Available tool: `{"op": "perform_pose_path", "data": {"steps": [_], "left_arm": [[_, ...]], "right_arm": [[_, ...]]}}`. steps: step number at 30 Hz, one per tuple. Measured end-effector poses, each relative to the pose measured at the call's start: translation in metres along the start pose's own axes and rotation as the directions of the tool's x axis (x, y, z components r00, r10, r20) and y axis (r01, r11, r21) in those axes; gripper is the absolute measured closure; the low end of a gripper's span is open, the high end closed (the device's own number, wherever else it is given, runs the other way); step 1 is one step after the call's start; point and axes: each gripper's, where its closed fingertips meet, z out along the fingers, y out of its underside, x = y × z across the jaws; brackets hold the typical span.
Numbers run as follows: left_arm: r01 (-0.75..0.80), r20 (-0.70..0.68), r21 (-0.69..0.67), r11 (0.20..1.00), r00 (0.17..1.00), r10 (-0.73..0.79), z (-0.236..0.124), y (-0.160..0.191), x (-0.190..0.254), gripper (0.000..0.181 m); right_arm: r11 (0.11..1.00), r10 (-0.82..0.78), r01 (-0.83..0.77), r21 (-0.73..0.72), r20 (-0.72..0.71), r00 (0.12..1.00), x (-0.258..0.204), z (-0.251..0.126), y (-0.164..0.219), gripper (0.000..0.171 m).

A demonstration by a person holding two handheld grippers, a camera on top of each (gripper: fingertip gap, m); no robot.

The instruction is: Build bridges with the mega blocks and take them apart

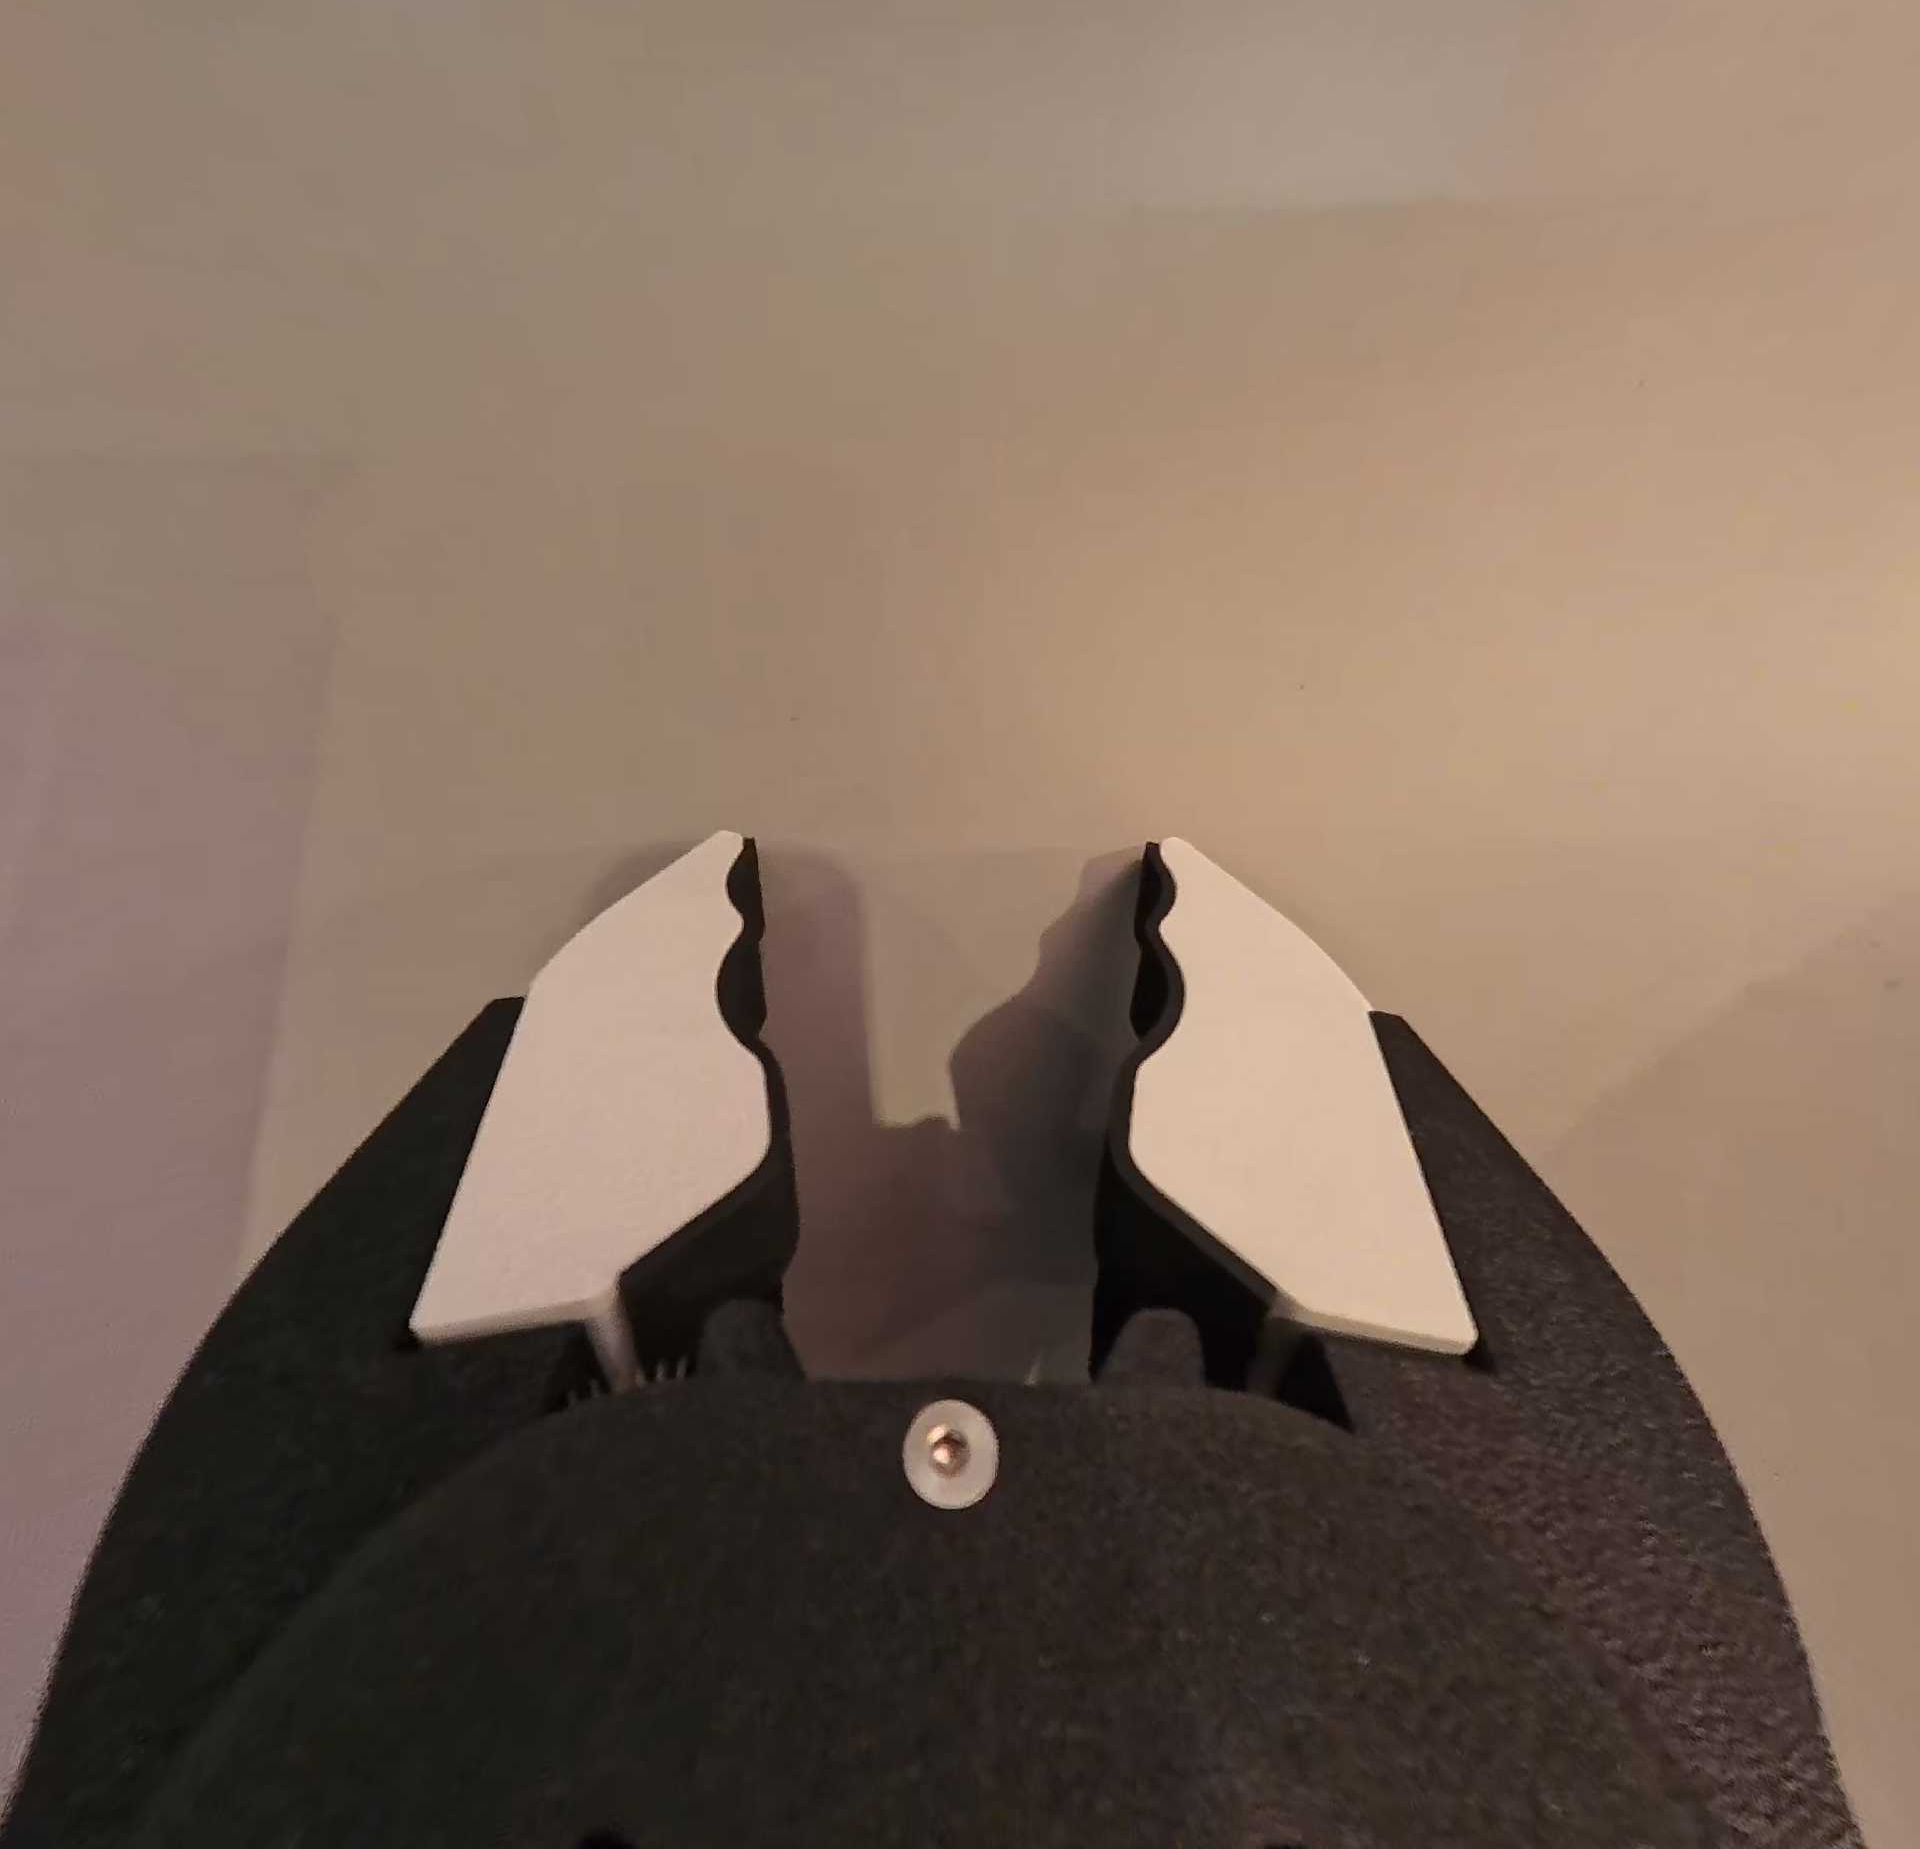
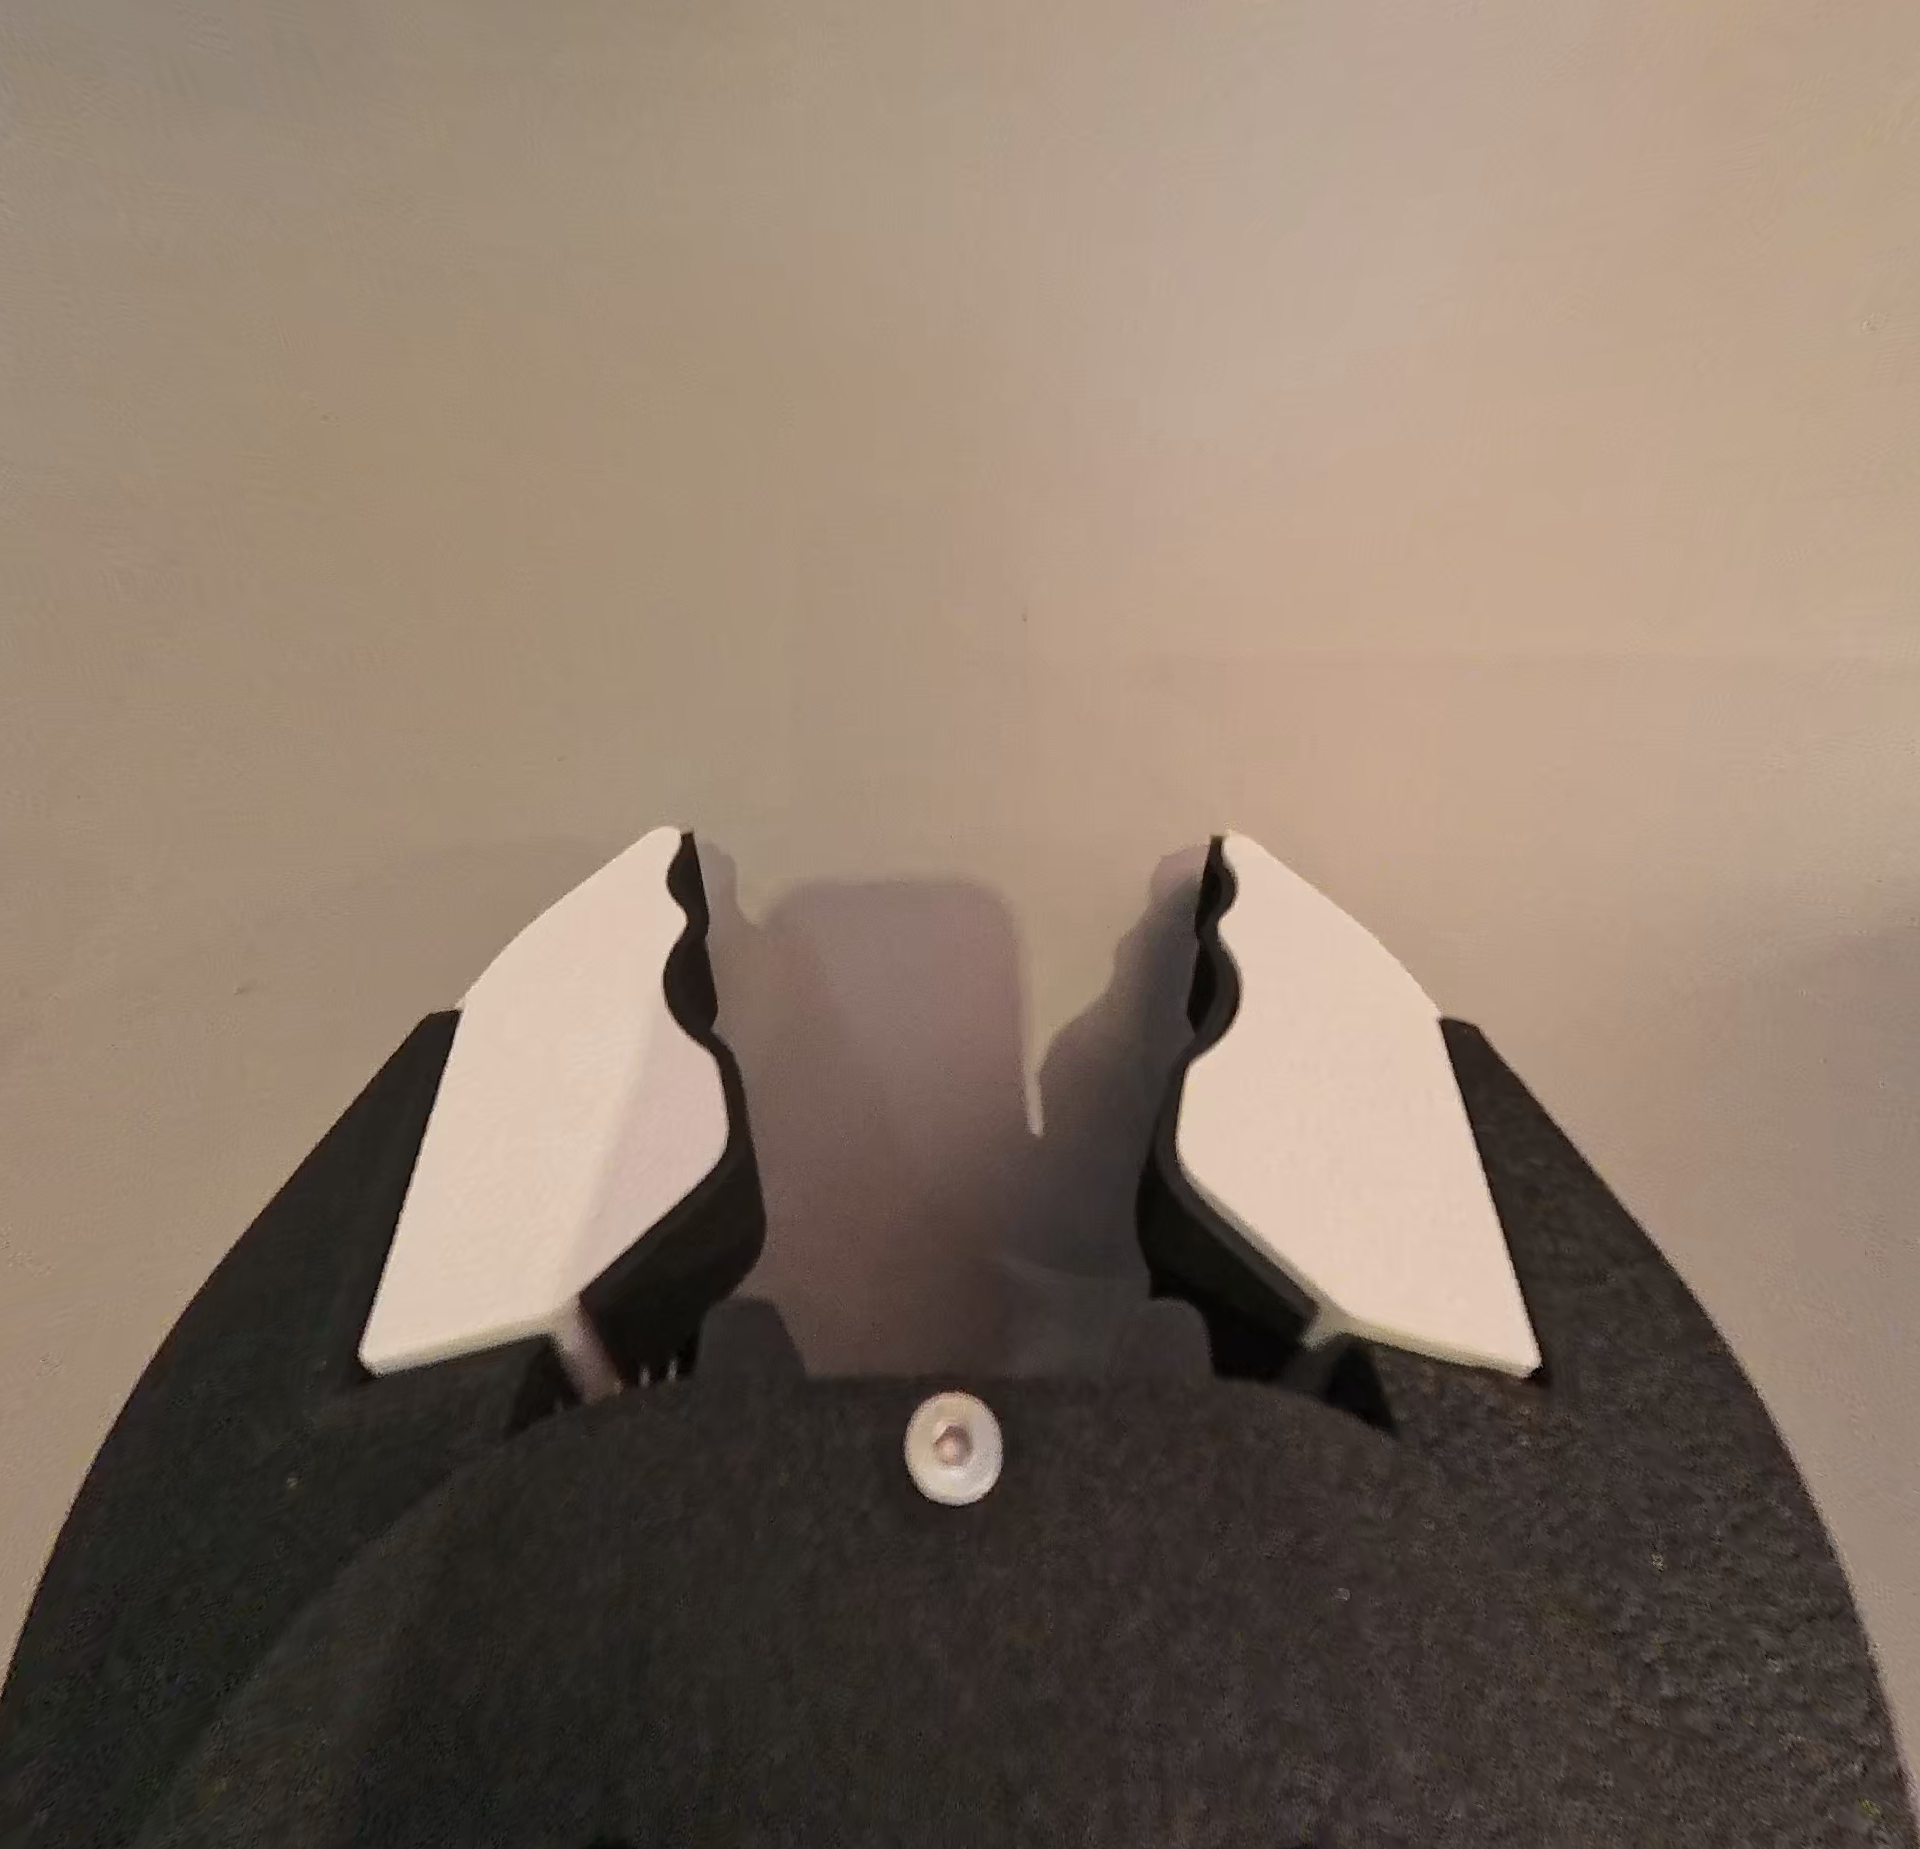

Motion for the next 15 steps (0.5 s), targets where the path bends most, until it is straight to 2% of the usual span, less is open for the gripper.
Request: {"op": "perform_pose_path", "data": {"steps": [15], "left_arm": [[-0.002,0.003,0.001,1.000,1.000,0.002,0.0000,-0.0001,-0.0003,0.111]], "right_arm": [[0.998,-0.020,0.017,-0.057,-0.047,0.999,0.0029,0.0051,0.0061,0.076]]}}
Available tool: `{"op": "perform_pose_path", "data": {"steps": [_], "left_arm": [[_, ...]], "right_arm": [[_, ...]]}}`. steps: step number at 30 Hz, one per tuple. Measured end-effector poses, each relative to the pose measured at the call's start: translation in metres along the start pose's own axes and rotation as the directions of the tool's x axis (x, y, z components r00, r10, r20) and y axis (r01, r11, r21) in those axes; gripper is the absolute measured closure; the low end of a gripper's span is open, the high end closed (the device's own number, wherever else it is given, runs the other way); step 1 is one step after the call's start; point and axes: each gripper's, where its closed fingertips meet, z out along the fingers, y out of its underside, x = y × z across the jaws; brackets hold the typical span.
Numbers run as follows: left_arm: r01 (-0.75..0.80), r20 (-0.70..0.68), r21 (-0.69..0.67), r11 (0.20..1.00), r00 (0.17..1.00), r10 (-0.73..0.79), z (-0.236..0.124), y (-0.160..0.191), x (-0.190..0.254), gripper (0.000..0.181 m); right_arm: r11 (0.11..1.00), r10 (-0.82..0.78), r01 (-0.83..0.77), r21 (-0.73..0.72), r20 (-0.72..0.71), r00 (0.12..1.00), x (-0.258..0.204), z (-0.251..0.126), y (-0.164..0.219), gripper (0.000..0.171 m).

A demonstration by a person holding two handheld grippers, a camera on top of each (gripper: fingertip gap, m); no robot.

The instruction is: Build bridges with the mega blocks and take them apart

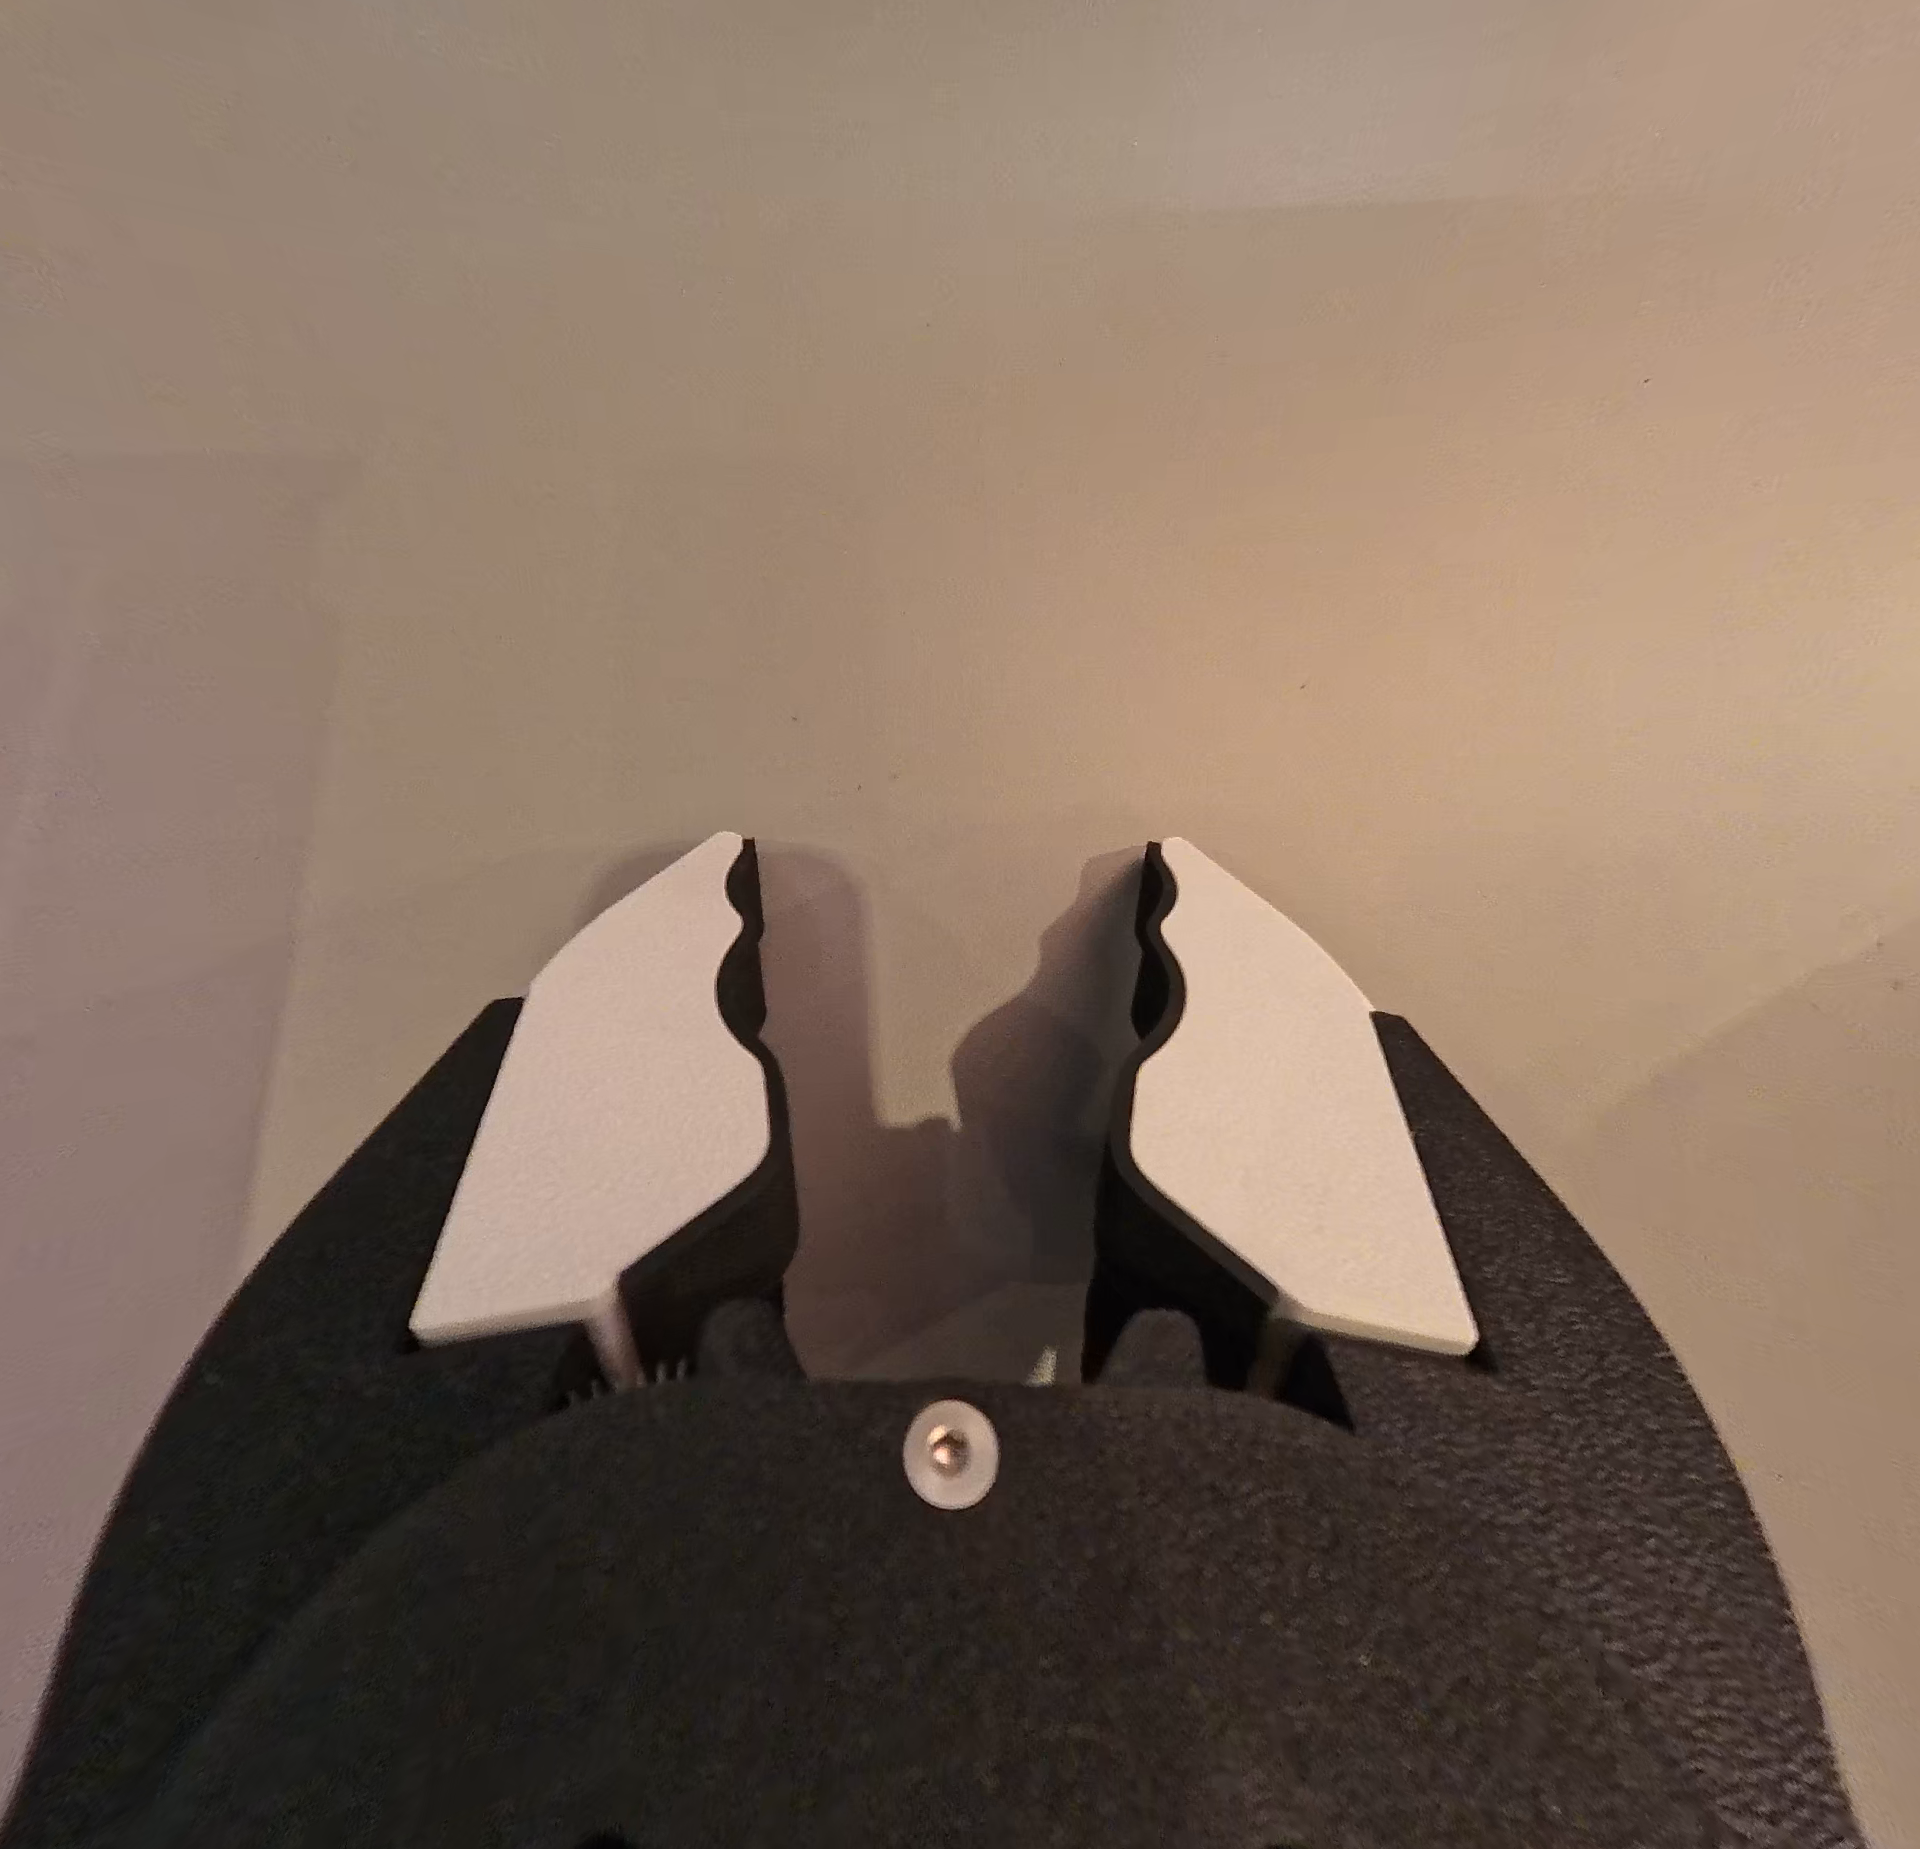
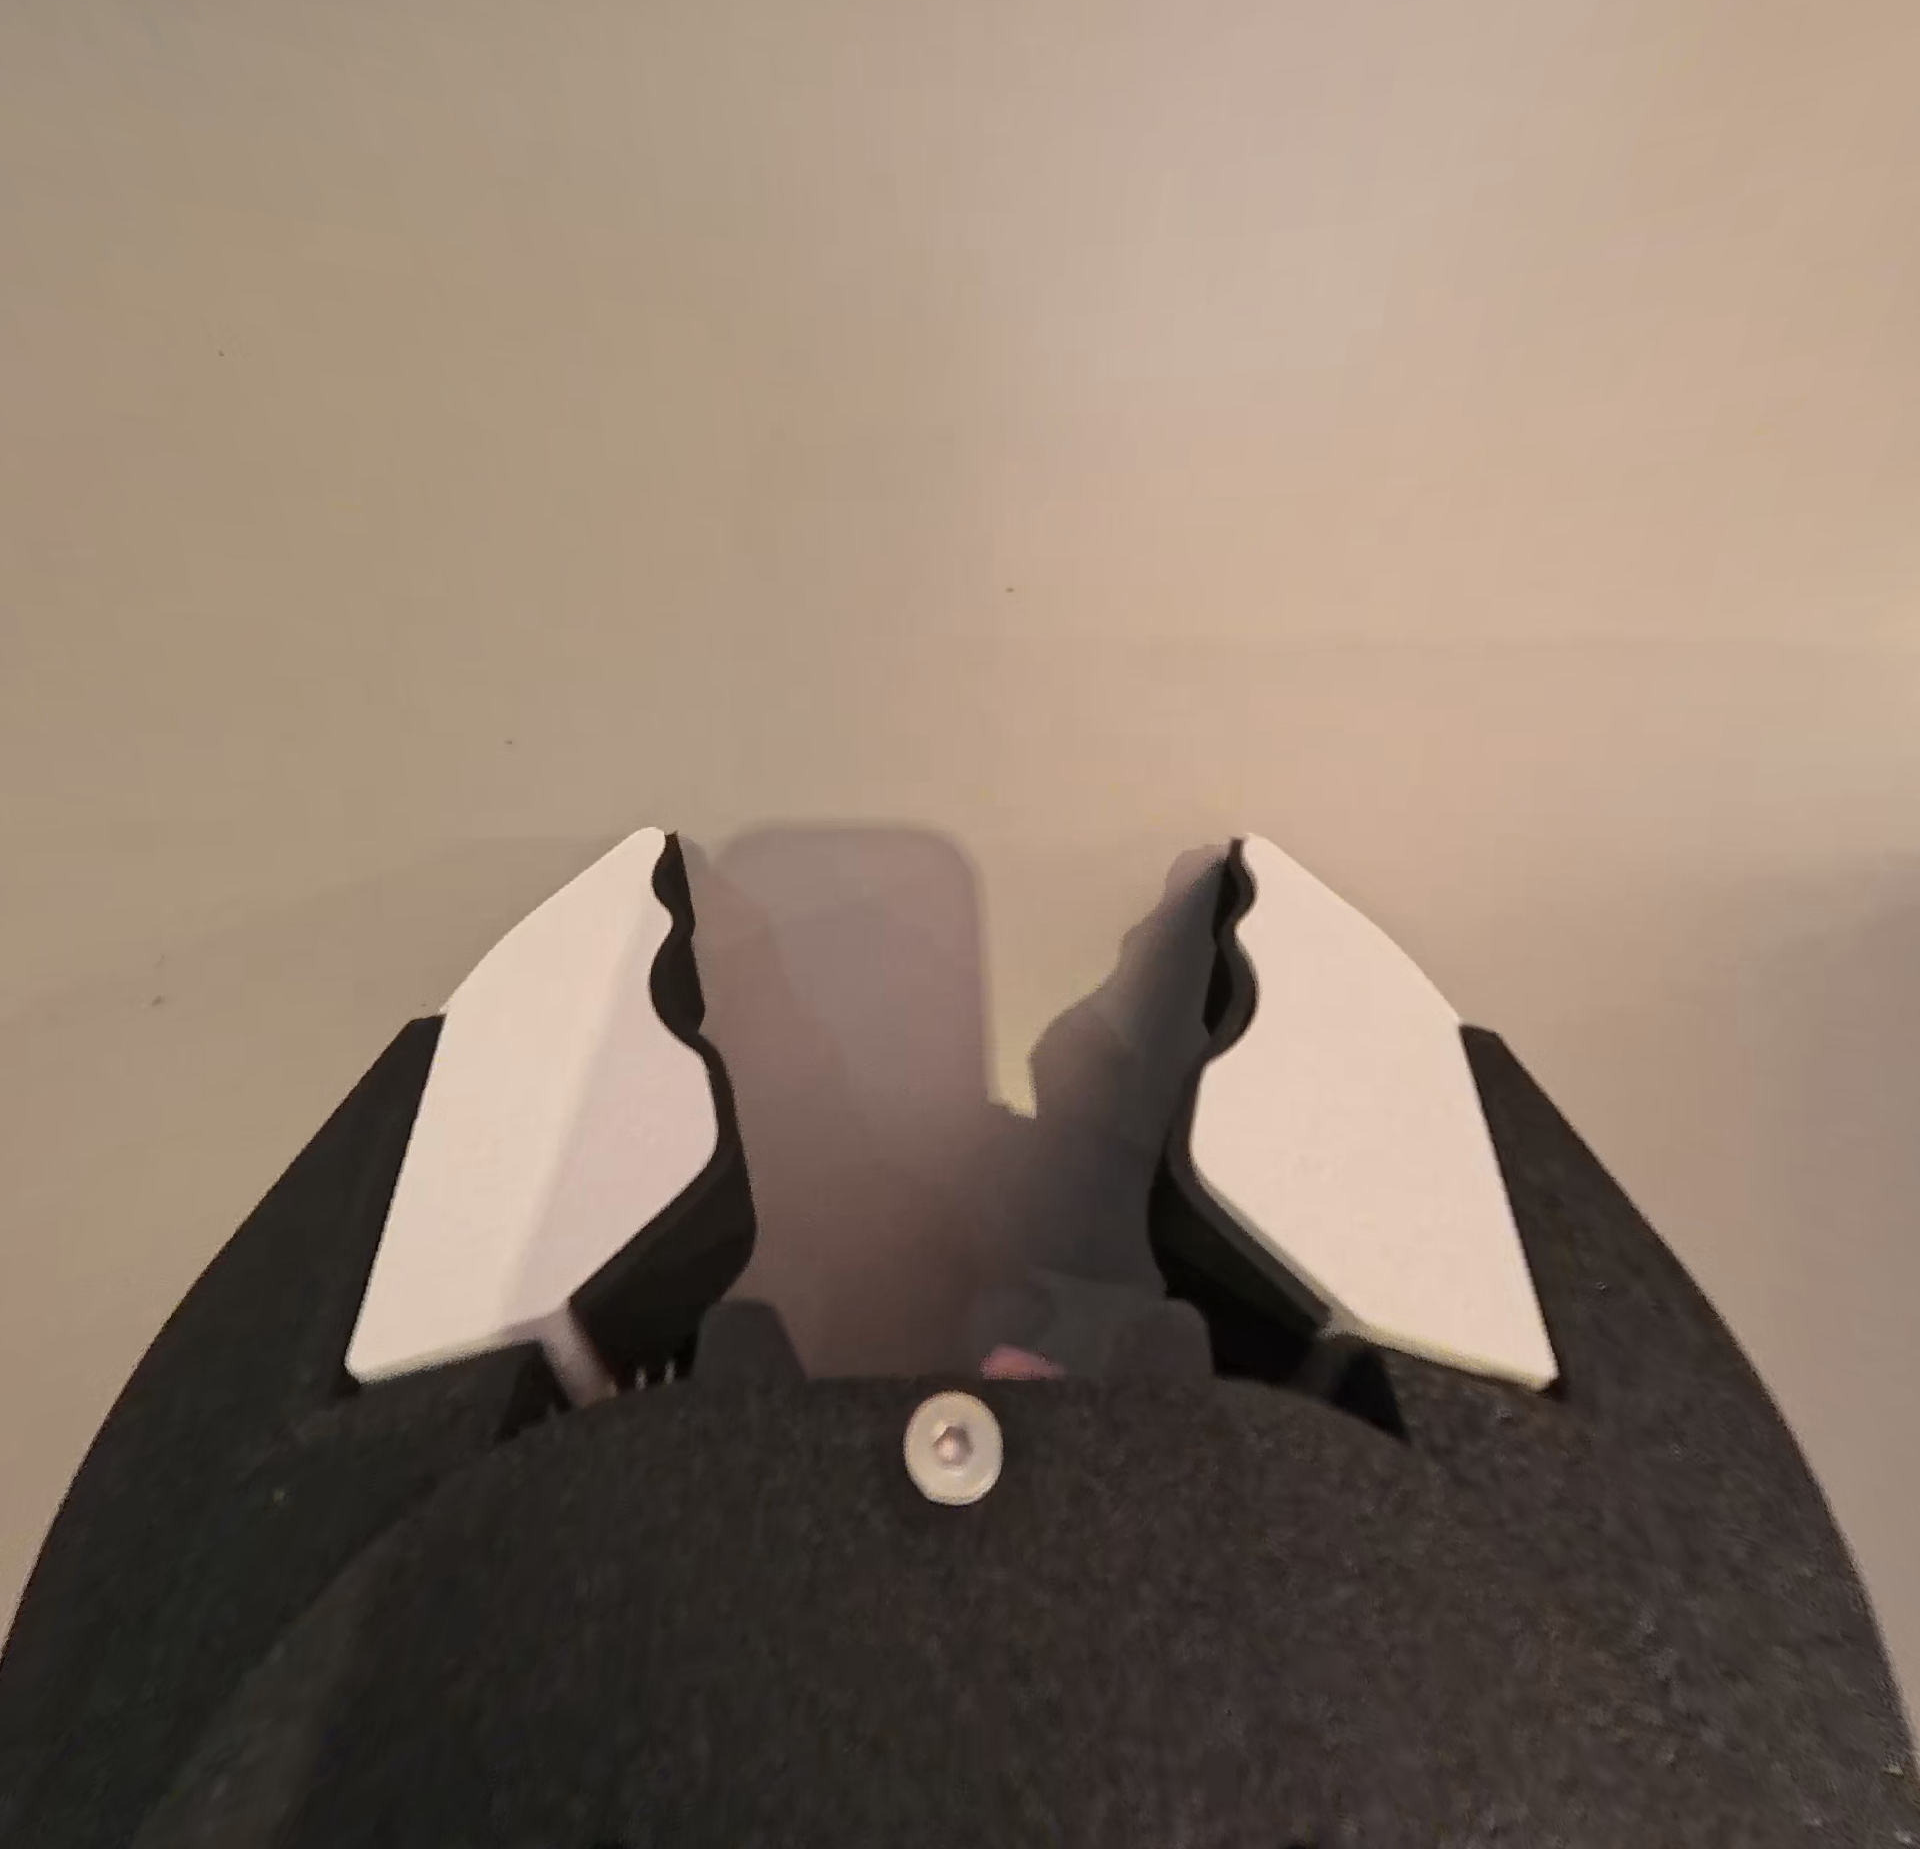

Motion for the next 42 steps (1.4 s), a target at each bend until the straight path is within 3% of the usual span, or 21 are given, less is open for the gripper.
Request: {"op": "perform_pose_path", "data": {"steps": [42], "left_arm": [[0.002,-0.002,-0.002,1.000,1.000,-0.002,0.0007,-0.0009,-0.0002,0.111]], "right_arm": [[1.000,0.011,-0.011,-0.004,-0.011,1.000,0.0014,-0.0041,0.0040,0.074]]}}
